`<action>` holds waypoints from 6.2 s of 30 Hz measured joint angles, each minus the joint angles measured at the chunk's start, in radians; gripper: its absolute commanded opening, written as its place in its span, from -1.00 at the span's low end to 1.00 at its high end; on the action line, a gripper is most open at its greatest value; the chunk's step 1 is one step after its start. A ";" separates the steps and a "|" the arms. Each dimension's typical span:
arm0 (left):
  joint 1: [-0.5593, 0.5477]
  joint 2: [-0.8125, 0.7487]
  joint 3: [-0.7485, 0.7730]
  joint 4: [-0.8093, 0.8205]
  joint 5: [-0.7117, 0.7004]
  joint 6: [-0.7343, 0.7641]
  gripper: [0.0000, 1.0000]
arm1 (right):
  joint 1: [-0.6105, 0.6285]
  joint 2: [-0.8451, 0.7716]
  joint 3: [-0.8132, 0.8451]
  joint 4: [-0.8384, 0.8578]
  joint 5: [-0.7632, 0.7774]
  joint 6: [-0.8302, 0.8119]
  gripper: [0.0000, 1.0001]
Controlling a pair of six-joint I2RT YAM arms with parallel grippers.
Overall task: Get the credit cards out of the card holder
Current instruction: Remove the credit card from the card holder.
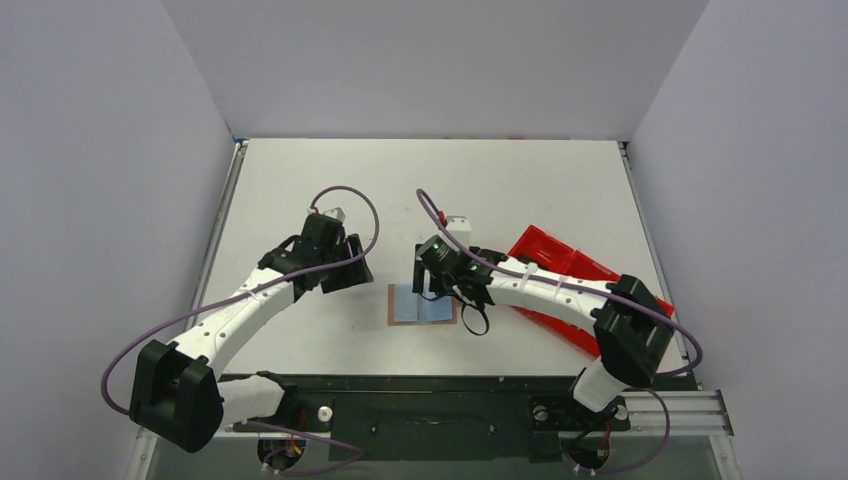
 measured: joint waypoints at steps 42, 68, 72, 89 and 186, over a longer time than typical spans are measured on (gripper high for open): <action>0.076 -0.005 -0.071 0.003 0.046 0.008 0.10 | 0.083 0.358 0.178 0.032 -0.087 -0.022 -0.08; -0.050 0.159 -0.092 0.157 0.136 -0.083 -0.19 | -0.017 0.241 -0.114 0.422 -0.296 0.027 -1.00; -0.066 0.202 -0.092 0.195 0.158 -0.102 -0.32 | -0.050 0.227 -0.173 0.510 -0.367 0.047 -1.00; -0.088 0.310 -0.088 0.278 0.203 -0.118 -0.48 | -0.128 0.227 -0.277 0.697 -0.557 0.111 -1.00; -0.201 0.436 0.024 0.308 0.127 -0.147 -1.00 | -0.107 0.101 -0.217 0.252 -0.173 -0.007 -0.99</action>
